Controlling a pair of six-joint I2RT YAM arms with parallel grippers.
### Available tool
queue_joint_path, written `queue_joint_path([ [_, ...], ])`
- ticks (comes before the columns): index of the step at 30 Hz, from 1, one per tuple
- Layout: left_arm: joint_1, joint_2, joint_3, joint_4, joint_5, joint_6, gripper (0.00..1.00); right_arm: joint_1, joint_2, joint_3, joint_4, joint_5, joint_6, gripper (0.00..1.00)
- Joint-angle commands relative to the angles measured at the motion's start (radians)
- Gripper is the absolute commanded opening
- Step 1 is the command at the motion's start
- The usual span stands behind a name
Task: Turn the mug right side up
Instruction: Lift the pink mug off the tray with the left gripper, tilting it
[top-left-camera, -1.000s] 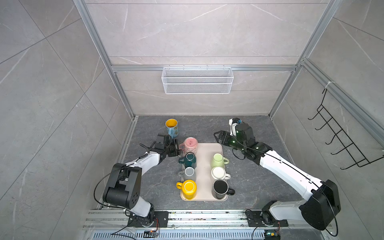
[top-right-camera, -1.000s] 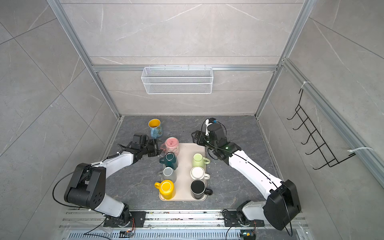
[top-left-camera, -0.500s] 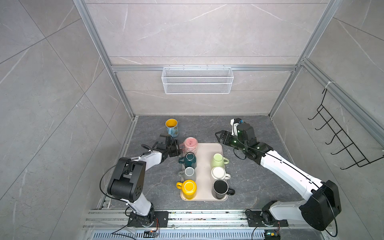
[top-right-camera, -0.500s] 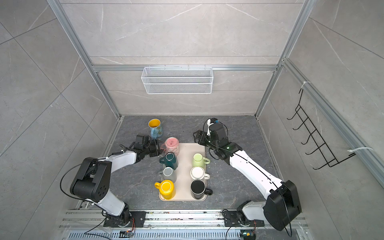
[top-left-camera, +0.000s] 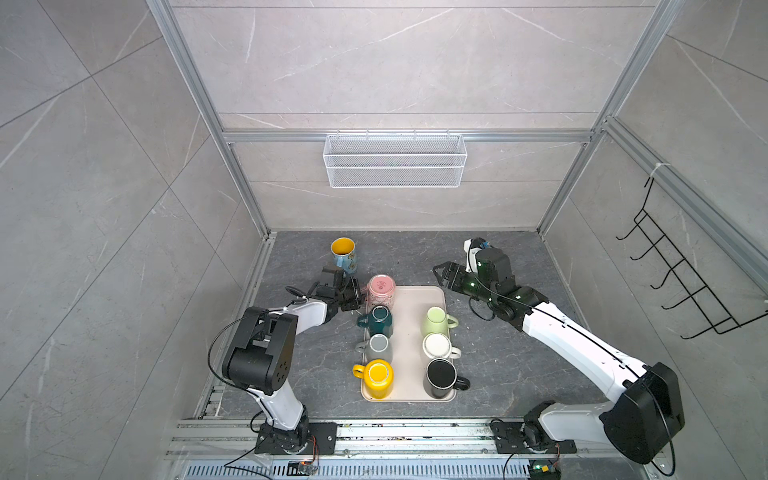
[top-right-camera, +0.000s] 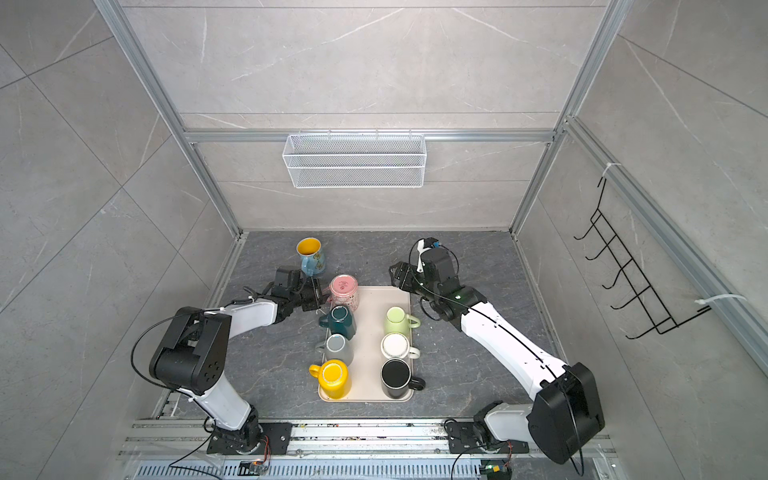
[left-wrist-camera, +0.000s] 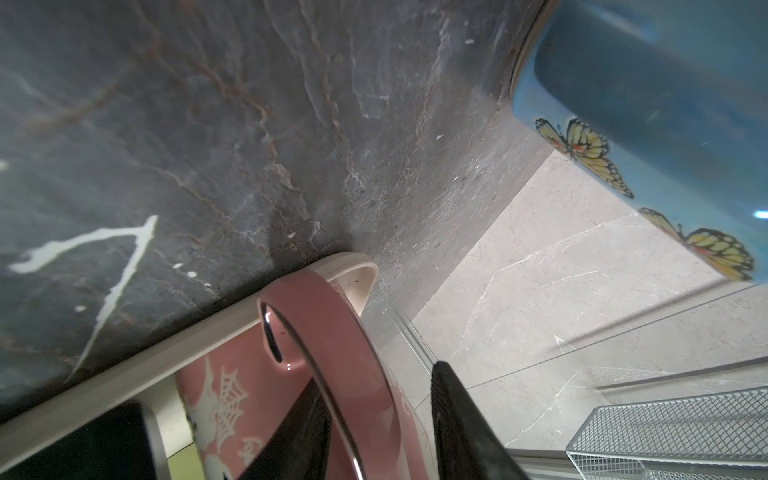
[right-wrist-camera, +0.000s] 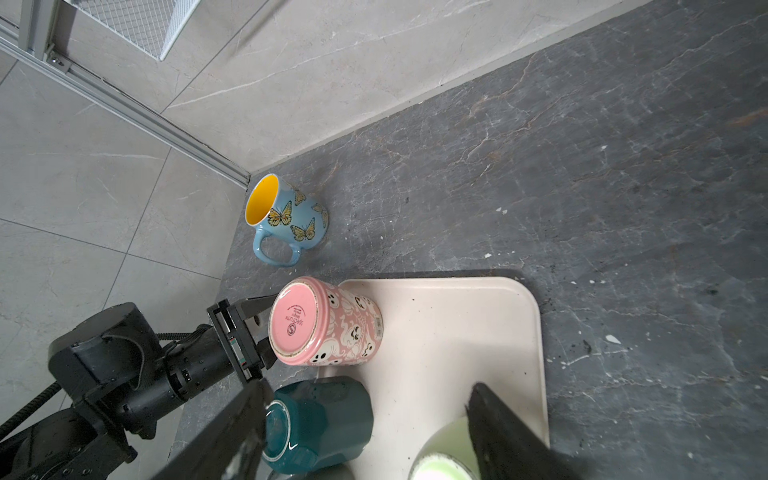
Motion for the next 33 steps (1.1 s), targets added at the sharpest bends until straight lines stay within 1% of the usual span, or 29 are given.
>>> queue_joint_path([
  [1,-0.008,0.02,0.032,0.048,0.006,-0.012,0.4,-0.006,-0.025,-0.016,0.015,-0.008,0.018,0.77],
  [9,-0.013,0.056,0.038,0.087,0.024,-0.023,0.31,-0.008,-0.024,-0.021,0.015,-0.008,0.021,0.77],
  [15,-0.018,0.097,0.045,0.15,0.041,-0.048,0.23,-0.012,-0.021,-0.021,0.015,-0.009,0.025,0.77],
  [20,-0.02,0.114,0.061,0.17,0.038,-0.052,0.16,-0.013,-0.019,-0.021,0.012,-0.006,0.025,0.77],
  [23,-0.02,0.121,0.072,0.187,0.036,-0.053,0.09,-0.015,-0.02,-0.021,0.007,-0.004,0.024,0.77],
  [25,-0.02,0.127,0.08,0.211,0.036,-0.052,0.0,-0.017,-0.02,-0.023,0.006,-0.004,0.024,0.77],
  [29,-0.02,0.139,0.094,0.3,0.055,-0.042,0.0,-0.016,-0.02,-0.023,0.004,-0.005,0.024,0.77],
  [33,-0.021,0.129,0.098,0.392,0.06,-0.006,0.0,-0.017,-0.021,-0.023,0.003,-0.007,0.025,0.77],
])
